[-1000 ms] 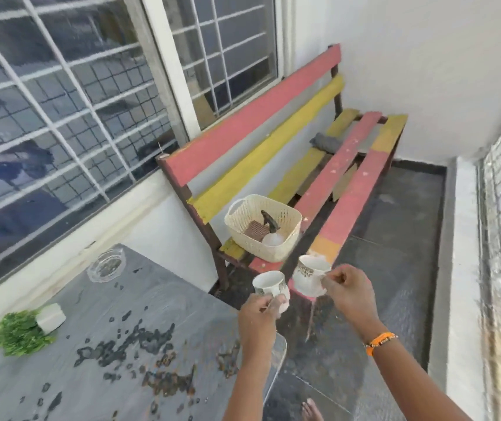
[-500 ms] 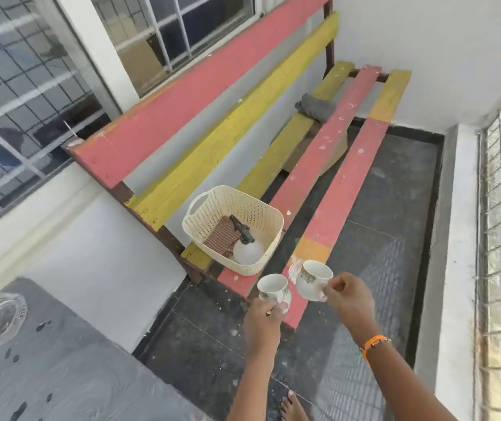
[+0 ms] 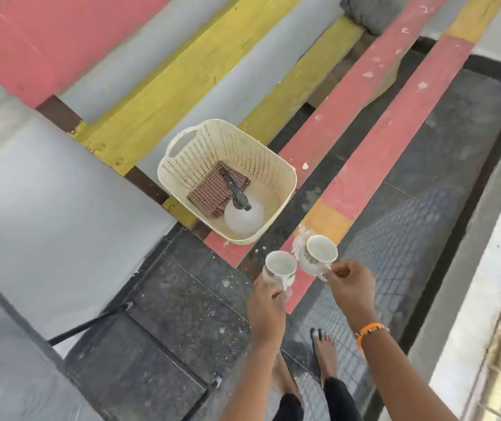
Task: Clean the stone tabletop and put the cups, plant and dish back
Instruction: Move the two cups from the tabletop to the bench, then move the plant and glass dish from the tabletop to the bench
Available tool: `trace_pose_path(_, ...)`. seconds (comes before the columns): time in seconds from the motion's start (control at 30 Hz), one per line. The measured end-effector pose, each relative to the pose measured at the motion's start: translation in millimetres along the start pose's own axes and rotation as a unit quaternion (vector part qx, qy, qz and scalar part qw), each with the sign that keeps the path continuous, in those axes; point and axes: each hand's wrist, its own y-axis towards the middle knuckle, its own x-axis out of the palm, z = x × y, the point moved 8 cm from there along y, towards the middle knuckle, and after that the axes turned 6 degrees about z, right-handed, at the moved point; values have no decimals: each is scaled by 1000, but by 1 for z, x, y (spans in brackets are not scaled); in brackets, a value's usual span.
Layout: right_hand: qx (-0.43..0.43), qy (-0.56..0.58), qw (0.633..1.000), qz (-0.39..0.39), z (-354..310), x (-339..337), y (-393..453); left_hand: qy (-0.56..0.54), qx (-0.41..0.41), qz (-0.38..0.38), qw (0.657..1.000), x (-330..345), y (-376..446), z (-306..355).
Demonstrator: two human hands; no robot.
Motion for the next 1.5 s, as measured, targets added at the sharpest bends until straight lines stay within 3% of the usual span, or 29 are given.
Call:
trace_pose_path(0.47, -90, -27, 993, -69, 11, 35, 41, -50, -79, 24, 995, 55, 3, -32)
trace_pose_path(0.73, -71, -33, 988, -131, 22, 32, 39, -93, -167, 42, 981, 60, -8, -42)
trace_pose_path(0.97, -47, -26, 988, -144, 6, 9, 24, -166, -258, 82, 948, 37, -50, -36)
trace_pose_path(1.27, -130, 11, 945, -301, -92, 28, -66, -317, -253, 203, 891, -63, -91, 6)
trace_pose_path(1.5, -254, 26, 852, -458, -194, 77, -208, -385, -187, 373, 823, -214, -142, 1)
